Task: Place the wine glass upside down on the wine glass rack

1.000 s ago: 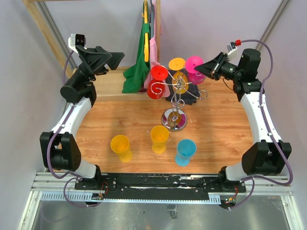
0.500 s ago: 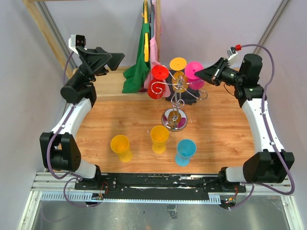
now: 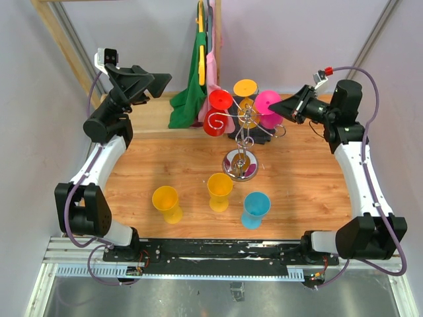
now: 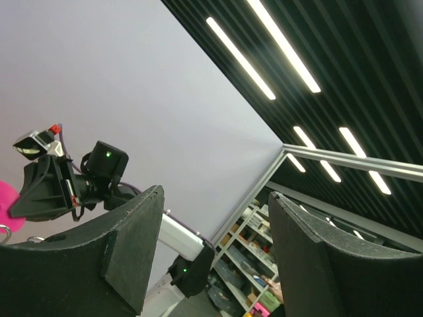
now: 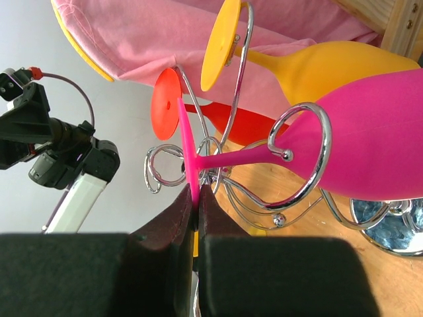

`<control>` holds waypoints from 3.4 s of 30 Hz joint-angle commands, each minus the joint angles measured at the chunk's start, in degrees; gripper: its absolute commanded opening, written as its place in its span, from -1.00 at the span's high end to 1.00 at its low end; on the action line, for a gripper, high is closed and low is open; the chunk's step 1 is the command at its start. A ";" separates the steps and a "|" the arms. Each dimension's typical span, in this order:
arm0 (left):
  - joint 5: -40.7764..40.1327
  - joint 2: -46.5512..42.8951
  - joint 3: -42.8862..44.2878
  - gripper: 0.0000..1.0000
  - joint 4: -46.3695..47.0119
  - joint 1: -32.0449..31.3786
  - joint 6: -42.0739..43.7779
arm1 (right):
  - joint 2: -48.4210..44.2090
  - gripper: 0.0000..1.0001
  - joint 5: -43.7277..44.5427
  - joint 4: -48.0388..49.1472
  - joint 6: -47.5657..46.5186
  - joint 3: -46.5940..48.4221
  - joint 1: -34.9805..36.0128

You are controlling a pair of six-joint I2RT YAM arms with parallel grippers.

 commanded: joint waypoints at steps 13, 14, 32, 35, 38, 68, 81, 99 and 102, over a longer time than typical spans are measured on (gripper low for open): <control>0.56 -1.59 -0.33 -0.38 12.06 0.37 -3.03 | -2.55 0.99 -0.89 -0.94 -1.35 -0.31 -6.35; 0.56 -1.63 -0.37 -0.38 11.95 0.37 -2.97 | -2.23 0.99 -0.88 -0.95 -1.36 -0.11 -6.42; 0.59 -1.43 -0.24 -0.38 12.04 0.37 -2.88 | 3.74 0.99 -2.65 2.68 1.13 4.65 -7.77; 0.69 -1.46 -0.39 -0.38 11.99 0.37 -2.91 | 4.93 0.99 -2.76 3.71 1.68 5.55 -7.40; 0.61 -1.41 -0.42 -0.38 12.12 0.37 -2.79 | 6.33 0.97 -3.09 3.97 1.85 6.57 -6.91; 0.76 -0.71 -0.31 -0.38 13.10 0.37 -3.29 | 11.55 0.53 0.13 -3.46 -5.77 12.45 -6.71; 0.87 -0.32 -0.39 -0.38 13.59 0.37 -3.54 | 13.65 0.30 -0.24 -1.57 -6.17 12.45 -6.10; 3.14 -0.38 0.01 -0.38 11.37 0.37 -2.16 | 14.37 0.06 1.69 0.61 -5.78 15.22 -7.26; 6.47 -0.84 1.22 -0.37 6.48 0.65 0.16 | 13.31 0.04 1.07 3.41 -3.16 14.83 -9.00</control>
